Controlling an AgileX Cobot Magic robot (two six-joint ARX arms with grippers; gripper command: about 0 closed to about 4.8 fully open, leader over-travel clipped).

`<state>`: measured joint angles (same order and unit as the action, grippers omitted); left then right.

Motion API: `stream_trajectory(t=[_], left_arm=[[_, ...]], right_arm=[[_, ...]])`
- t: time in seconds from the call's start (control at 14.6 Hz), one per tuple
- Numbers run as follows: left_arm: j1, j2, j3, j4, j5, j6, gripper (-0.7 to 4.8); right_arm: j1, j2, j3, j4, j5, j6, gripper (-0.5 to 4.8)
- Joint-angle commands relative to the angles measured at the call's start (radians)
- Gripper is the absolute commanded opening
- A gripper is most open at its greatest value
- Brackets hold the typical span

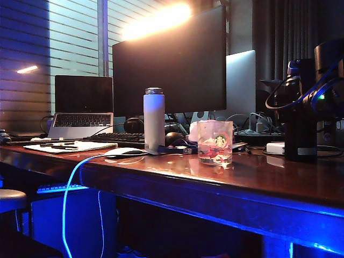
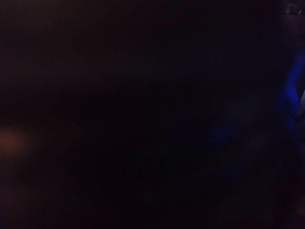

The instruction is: Pick up the black thermos, pour a little water from inside into the glass cup, then place the black thermos back on the table.

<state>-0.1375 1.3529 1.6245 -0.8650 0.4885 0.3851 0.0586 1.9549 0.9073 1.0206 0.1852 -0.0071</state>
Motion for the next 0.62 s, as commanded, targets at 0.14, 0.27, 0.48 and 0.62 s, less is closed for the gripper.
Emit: stream_trajectory(t=[0.14,0.27,0.48,0.62], left_arm=[[0.000,-0.003,0.005,0.007,0.005,0.001,-0.03],[0.000,-0.003,0.005,0.007,0.005,0.001,-0.03],[0.000,-0.003,0.005,0.007,0.005,0.001,-0.03],[0.000,-0.003,0.005,0.007,0.005,0.001,-0.03]], right_arm=[[-0.001,-0.026,-0.002,-0.045,0.018,-0.024,0.12],[-0.001,-0.057,-0.002,-0.052,0.018,-0.024,0.12],[0.011,-0.121,-0.002,-0.111,0.002,-0.065,0.12],[0.029,-0.147,-0.001,-0.122,-0.030,-0.075,0.12]])
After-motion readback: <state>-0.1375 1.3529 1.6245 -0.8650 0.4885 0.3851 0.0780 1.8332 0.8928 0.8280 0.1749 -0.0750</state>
